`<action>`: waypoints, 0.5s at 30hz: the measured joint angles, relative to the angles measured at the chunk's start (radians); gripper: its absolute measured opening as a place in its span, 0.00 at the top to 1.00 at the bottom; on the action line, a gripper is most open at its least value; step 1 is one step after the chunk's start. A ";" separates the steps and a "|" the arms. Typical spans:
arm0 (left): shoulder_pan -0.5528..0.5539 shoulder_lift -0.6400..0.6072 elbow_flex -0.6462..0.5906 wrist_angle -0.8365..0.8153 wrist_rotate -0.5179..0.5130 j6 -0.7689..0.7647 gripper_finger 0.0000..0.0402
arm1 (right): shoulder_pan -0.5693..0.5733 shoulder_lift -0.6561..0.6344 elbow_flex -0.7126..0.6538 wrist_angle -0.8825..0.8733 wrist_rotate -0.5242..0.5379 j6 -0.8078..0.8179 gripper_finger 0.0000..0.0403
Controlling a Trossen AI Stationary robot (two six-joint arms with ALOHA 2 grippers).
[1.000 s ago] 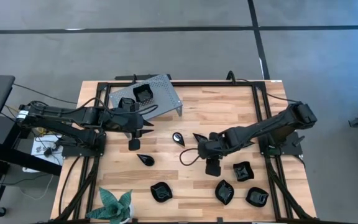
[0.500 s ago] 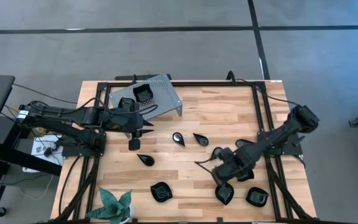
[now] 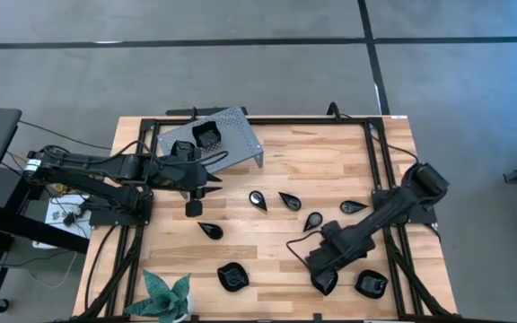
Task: Pick & Place Mini shaped plates
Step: Stack the black distorted square plate on top of the black distorted square plate on the shelf
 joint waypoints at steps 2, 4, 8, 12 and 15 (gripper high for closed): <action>0.000 0.000 0.000 0.000 0.000 0.000 0.76 | -0.016 0.023 0.000 0.022 -0.005 -0.030 0.62; 0.000 0.000 0.000 0.000 0.000 0.000 0.76 | -0.036 0.041 0.000 0.028 -0.034 -0.049 0.62; 0.000 0.000 0.000 0.000 0.000 -0.001 0.76 | -0.067 0.072 -0.003 0.005 -0.082 -0.101 0.64; 0.000 0.000 0.000 0.000 0.000 -0.003 0.76 | -0.084 0.071 -0.041 0.014 -0.100 -0.127 0.67; 0.000 0.000 0.000 0.000 0.000 -0.005 0.76 | -0.086 0.061 -0.092 0.075 -0.103 -0.127 0.69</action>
